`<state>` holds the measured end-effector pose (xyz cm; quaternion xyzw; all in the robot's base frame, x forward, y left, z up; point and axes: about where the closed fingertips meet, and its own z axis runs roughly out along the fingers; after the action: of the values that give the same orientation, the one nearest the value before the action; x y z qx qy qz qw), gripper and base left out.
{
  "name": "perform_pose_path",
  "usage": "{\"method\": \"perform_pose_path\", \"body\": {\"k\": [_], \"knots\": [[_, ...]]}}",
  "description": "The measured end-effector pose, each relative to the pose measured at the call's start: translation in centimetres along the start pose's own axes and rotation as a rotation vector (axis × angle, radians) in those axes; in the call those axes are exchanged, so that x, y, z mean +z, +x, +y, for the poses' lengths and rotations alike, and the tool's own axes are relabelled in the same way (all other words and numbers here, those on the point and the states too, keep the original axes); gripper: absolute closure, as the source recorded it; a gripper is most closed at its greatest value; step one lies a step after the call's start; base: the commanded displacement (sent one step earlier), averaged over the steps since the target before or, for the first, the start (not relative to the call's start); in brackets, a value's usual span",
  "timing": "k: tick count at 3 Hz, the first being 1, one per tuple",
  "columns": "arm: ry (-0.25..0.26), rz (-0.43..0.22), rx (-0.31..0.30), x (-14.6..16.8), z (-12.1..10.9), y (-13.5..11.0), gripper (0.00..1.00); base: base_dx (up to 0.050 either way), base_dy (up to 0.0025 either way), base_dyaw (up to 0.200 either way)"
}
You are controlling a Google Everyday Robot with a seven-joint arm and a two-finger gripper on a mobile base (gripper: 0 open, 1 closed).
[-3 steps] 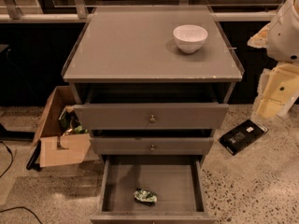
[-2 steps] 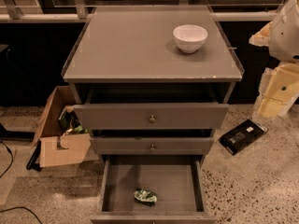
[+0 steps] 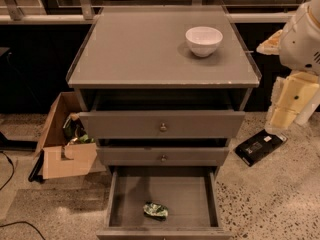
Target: Pick green can from bottom drawer and place on counter
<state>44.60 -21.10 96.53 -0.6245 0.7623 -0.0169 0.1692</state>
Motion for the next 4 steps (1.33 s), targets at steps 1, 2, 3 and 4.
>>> {"method": "perform_pose_path", "body": {"k": [1, 2, 3, 4], "knots": [[-0.062, -0.056, -0.024, 2.3, -0.4, 0.1, 0.0, 0.0, 0.0, 0.0], [-0.131, -0.196, -0.078, 4.2, -0.5, 0.2, 0.0, 0.0, 0.0, 0.0], [-0.161, -0.364, -0.134, 4.8, -0.3, 0.1, 0.0, 0.0, 0.0, 0.0], [-0.158, -0.381, -0.146, 4.7, -0.2, -0.5, 0.0, 0.0, 0.0, 0.0]]}}
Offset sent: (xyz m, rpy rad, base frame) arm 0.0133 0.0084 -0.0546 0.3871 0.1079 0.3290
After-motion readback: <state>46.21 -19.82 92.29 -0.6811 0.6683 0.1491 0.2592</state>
